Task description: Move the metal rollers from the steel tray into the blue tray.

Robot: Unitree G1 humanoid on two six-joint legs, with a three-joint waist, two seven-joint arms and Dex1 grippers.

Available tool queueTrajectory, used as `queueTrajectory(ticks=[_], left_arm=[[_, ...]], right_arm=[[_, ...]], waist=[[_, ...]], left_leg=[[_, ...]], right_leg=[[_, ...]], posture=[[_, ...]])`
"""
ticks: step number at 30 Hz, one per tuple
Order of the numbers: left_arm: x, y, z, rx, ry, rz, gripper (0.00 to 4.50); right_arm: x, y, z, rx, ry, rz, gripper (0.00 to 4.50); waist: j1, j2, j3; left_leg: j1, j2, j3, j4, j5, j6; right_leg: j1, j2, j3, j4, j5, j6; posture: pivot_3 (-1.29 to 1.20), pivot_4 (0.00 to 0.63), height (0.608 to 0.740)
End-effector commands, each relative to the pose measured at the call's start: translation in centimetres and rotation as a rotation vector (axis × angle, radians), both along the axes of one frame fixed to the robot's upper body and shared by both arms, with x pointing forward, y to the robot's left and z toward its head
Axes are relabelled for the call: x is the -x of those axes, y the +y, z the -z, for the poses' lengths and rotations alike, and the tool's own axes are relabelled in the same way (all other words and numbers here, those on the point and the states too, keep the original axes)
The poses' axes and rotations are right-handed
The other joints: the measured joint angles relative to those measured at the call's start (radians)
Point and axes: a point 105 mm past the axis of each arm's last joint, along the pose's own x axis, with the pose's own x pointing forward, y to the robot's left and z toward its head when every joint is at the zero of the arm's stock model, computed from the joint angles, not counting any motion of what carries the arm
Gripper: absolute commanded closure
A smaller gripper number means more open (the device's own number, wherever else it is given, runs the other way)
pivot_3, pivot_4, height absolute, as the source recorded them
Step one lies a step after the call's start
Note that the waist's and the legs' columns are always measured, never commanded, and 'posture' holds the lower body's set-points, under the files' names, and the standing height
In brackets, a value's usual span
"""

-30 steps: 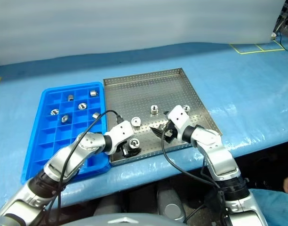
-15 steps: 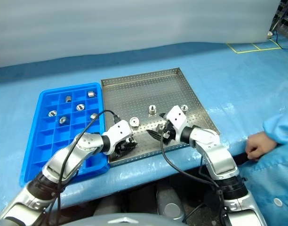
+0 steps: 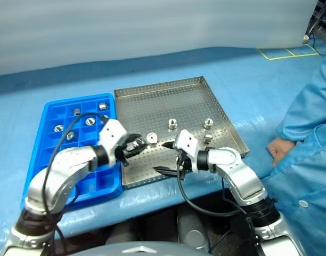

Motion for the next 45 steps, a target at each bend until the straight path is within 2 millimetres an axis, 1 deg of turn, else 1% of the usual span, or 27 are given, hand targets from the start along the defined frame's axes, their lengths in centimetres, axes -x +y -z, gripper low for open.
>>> queueTrajectory(ticks=[1, 4, 6, 7, 9, 11, 12, 14, 17, 20, 24, 26, 28, 29, 30, 32, 33, 34, 35, 36, 37, 39, 40, 41, 42, 43, 45], left_arm=[[-0.4, 4.7, -3.9, 0.061, -0.189, -0.284, 2.69], [0.7, 8.7, -4.0, 0.054, -0.205, -0.526, 2.69], [2.0, 10.9, -3.3, 0.017, -0.173, -0.646, 2.69], [2.6, 11.6, -3.0, -0.001, -0.155, -0.682, 2.69], [3.5, 13.2, -2.3, -0.039, -0.122, -0.77, 2.69], [3.9, 14.1, -1.8, -0.051, -0.103, -0.828, 2.69], [4.0, 14.4, -1.6, -0.052, -0.096, -0.848, 2.69], [4.1, 15.1, -0.9, -0.048, -0.072, -0.911, 2.69], [3.3, 15.2, 0.1, -0.011, -0.054, -0.95, 2.69], [2.5, 15.1, 0.4, 0.008, -0.054, -0.949, 2.69], [1.3, 15.7, 0.7, 0.002, -0.056, -0.97, 2.69], [1.2, 16.0, 0.7, -0.01, -0.067, -0.996, 2.05], [1.2, 16.2, 0.5, -0.007, -0.079, -1.016, 1.57], [1.1, 16.0, 0.3, 0.006, -0.092, -1.015, 1.2], [0.8, 15.6, -0.2, 0.048, -0.119, -0.993, 0.91], [-0.1, 14.1, -1.3, 0.133, -0.17, -0.92, 0.91], [-0.6, 12.8, -1.9, 0.186, -0.188, -0.853, 0.91], [-1.2, 10.9, -2.4, 0.231, -0.195, -0.756, 0.91], [-1.6, 8.3, -3.0, 0.269, -0.193, -0.612, 0.91], [-1.7, 5.1, -3.4, 0.302, -0.176, -0.44, 0.91], [-1.5, 2.8, -3.6, 0.315, -0.155, -0.301, 0.91], [-0.9, -0.2, -3.8, 0.313, -0.124, -0.113, 0.91], [-0.8, -1.7, -3.5, 0.284, -0.104, -0.027, 0.91], [-1.1, -3.0, -2.5, 0.214, -0.059, 0.038, 0.91], [-1.5, -3.6, -1.4, 0.133, -0.022, 0.071, 0.91], [-2.0, -3.8, -0.6, 0.066, 0.001, 0.085, 0.91], [-2.6, -4.1, 0.4, 0.013, 0.034, 0.117, 0.91]], right_arm=[[-1.0, 0.3, -1.2, 0.0, -0.092, 0.046, 0.0], [-1.4, 0.4, -1.0, -0.032, -0.071, 0.088, 0.0], [-1.3, 0.7, -1.3, -0.067, -0.058, 0.087, 0.0], [-1.3, 0.9, -1.4, -0.081, -0.055, 0.084, 0.0], [-1.3, 1.2, -1.5, -0.079, -0.058, 0.065, 0.0], [-1.5, 1.2, -1.5, -0.066, -0.064, 0.06, 0.0], [-1.6, 1.2, -1.5, -0.061, -0.066, 0.061, 0.0], [-1.8, 1.2, -1.6, -0.056, -0.07, 0.057, 0.0], [-1.7, 1.2, -1.5, -0.061, -0.064, 0.048, 0.0], [-1.5, 1.3, -1.2, -0.057, -0.058, 0.043, 0.0], [-1.5, 1.3, -1.2, -0.057, -0.06, 0.045, 0.0], [-1.6, 1.2, -1.3, -0.056, -0.066, 0.057, 0.0], [-1.7, 1.0, -1.4, -0.056, -0.07, 0.072, 0.0], [-1.8, 0.8, -1.3, -0.053, -0.072, 0.082, 0.0], [-1.8, 0.6, -1.3, -0.047, -0.075, 0.092, 0.0], [-1.9, 0.4, -1.1, -0.036, -0.08, 0.108, 0.0], [-2.0, 0.2, -1.1, -0.033, -0.082, 0.115, 0.0], [-2.0, 0.0, -1.1, -0.031, -0.085, 0.123, 0.0], [-2.1, -0.2, -1.2, -0.027, -0.09, 0.135, 0.0], [-2.3, -0.5, -1.2, -0.019, -0.097, 0.15, 0.0], [-2.4, -0.7, -1.3, -0.012, -0.103, 0.161, 0.0], [-2.5, -0.9, -1.2, 0.0, -0.111, 0.174, 0.0], [-2.5, -1.1, -1.1, 0.01, -0.114, 0.184, 0.0], [-2.6, -1.3, -1.0, 0.022, -0.119, 0.195, 0.0], [-2.5, -1.5, -0.9, 0.028, -0.121, 0.205, 0.0], [-2.5, -1.6, -0.8, 0.032, -0.124, 0.215, 0.0], [-2.4, -1.7, -0.7, 0.034, -0.128, 0.232, 0.0]], waist=[[0.004, -0.001, 0.0], [0.018, -0.001, 0.001], [0.026, -0.002, 0.001], [0.03, -0.002, 0.001], [0.046, -0.003, 0.001], [0.061, -0.004, 0.001], [0.071, -0.004, 0.001], [0.083, -0.005, 0.001], [0.093, -0.005, 0.001], [0.102, -0.006, 0.001], [0.105, -0.006, 0.001], [0.104, -0.006, 0.001], [0.103, -0.006, 0.001], [0.103, -0.006, 0.001], [0.104, -0.006, 0.001], [0.106, -0.006, 0.0], [0.106, -0.007, 0.0], [0.107, -0.007, 0.0], [0.107, -0.007, 0.0], [0.106, -0.007, 0.0], [0.107, -0.007, 0.0], [0.101, -0.007, 0.0], [0.093, -0.007, 0.0], [0.086, -0.007, 0.0], [0.079, -0.007, 0.0], [0.074, -0.007, 0.0], [0.056, -0.005, 0.0]], left_leg=[[0.0, 0.0, 0.0, 0.0, 0.0, 0.0], [0.0, 0.0, -0.001, 0.0, 0.0, 0.0], [0.0, 0.0, -0.001, 0.0, 0.0, 0.0], [0.0, 0.0, -0.001, 0.0, 0.0, 0.0], [0.0, 0.0, -0.002, -0.001, 0.0, 0.0], [0.0, 0.0, -0.003, 0.0, 0.0, 0.0], [0.0, 0.0, -0.003, 0.0, 0.0, 0.0], [0.0, 0.0, -0.002, 0.002, 0.0, 0.0], [0.0, -0.001, -0.001, 0.002, 0.0, 0.0], [0.0, 0.0, -0.001, 0.002, 0.0, 0.0], [0.0, 0.0, -0.001, 0.001, 0.0, 0.0], [0.0, 0.0, -0.001, 0.001, 0.0, 0.0], [0.0, 0.0, -0.001, 0.0, 0.0, 0.0], [0.0, 0.0, -0.001, 0.0, 0.0, 0.0], [0.0, 0.0, -0.001, 0.0, 0.0, 0.0], [0.0, -0.001, -0.001, 0.001, 0.0, 0.0], [-0.001, -0.001, -0.001, 0.001, 0.0, 0.0], [-0.001, -0.001, -0.001, 0.001, 0.0, 0.0], [-0.001, -0.001, -0.001, 0.002, 0.0, 0.0], [-0.001, -0.001, -0.001, 0.002, 0.0, 0.0], [-0.001, -0.002, -0.001, 0.002, 0.0, 0.0], [-0.001, -0.002, 0.0, 0.003, 0.0, 0.0], [-0.001, -0.002, 0.0, 0.002, -0.001, 0.0], [-0.001, -0.002, 0.0, 0.002, -0.001, 0.0], [-0.001, -0.002, 0.0, 0.001, -0.001, 0.0], [-0.001, -0.002, -0.001, 0.001, -0.001, 0.0], [-0.001, -0.001, -0.002, 0.0, -0.001, 0.0]], right_leg=[[0.0, 0.0, 0.0, 0.0, 0.0, 0.0], [0.0, 0.0, -0.001, 0.0, 0.0, 0.0], [0.0, 0.0, 0.0, 0.0, 0.001, 0.001], [0.0, 0.0, 0.0, -0.001, 0.003, 0.006], [0.0, -0.001, -0.001, -0.001, 0.003, 0.006], [0.0, -0.001, -0.001, -0.001, 0.002, 0.004], [0.0, -0.001, -0.002, -0.001, 0.0, 0.0], [0.001, -0.001, -0.003, -0.001, 0.0, 0.0], [0.002, -0.002, -0.003, -0.001, 0.0, 0.0], [0.002, -0.001, -0.003, -0.001, 0.0, -0.001], [0.002, -0.001, -0.003, -0.001, 0.0, -0.001], [0.002, -0.001, -0.003, -0.001, 0.0, -0.001], [0.001, -0.001, -0.003, -0.001, 0.0, -0.001], [0.001, -0.001, -0.003, -0.001, 0.0, -0.001], [0.001, -0.002, -0.003, -0.001, 0.0, -0.001], [0.001, -0.002, -0.003, -0.001, 0.0, -0.001], [0.001, -0.002, -0.003, -0.001, 0.0, -0.001], [0.001, -0.002, -0.003, -0.001, 0.0, -0.001], [0.002, -0.002, -0.003, -0.001, 0.0, -0.001], [0.002, -0.002, -0.003, -0.001, 0.0, -0.001], [0.002, -0.002, -0.003, -0.001, 0.0, -0.001], [0.002, -0.003, -0.003, -0.002, 0.0, 0.0], [0.002, -0.003, -0.002, -0.002, 0.0, 0.0], [0.001, -0.002, -0.002, -0.002, 0.0, 0.0], [0.001, -0.002, -0.002, -0.002, 0.0, 0.0], [0.001, -0.001, -0.002, -0.001, 0.0, 0.0], [0.001, 0.001, -0.002, -0.001, 0.0, -0.001]], posture=[[-0.11, 0.15, 0.74], [-0.05, 0.15, 0.74], [-0.04, 0.15, 0.74], [-0.02, 0.15, 0.74], [-0.01, 0.15, 0.74], [0.0, 0.15, 0.74], [0.0, 0.15, 0.74], [0.01, 0.15, 0.74], [0.01, 0.15, 0.74], [0.01, 0.15, 0.74], [0.01, 0.15, 0.74], [-0.01, 0.15, 0.74], [-0.02, 0.15, 0.74], [-0.03, 0.15, 0.74], [-0.03, 0.15, 0.74], [-0.04, 0.15, 0.74], [-0.04, 0.15, 0.74], [-0.04, 0.15, 0.74], [-0.05, 0.15, 0.74], [-0.06, 0.15, 0.74], [-0.06, 0.15, 0.74], [-0.08, 0.15, 0.74], [-0.09, 0.15, 0.74], [-0.11, 0.15, 0.74], [-0.12, 0.15, 0.74], [-0.13, 0.15, 0.74], [-0.16, 0.15, 0.74]])
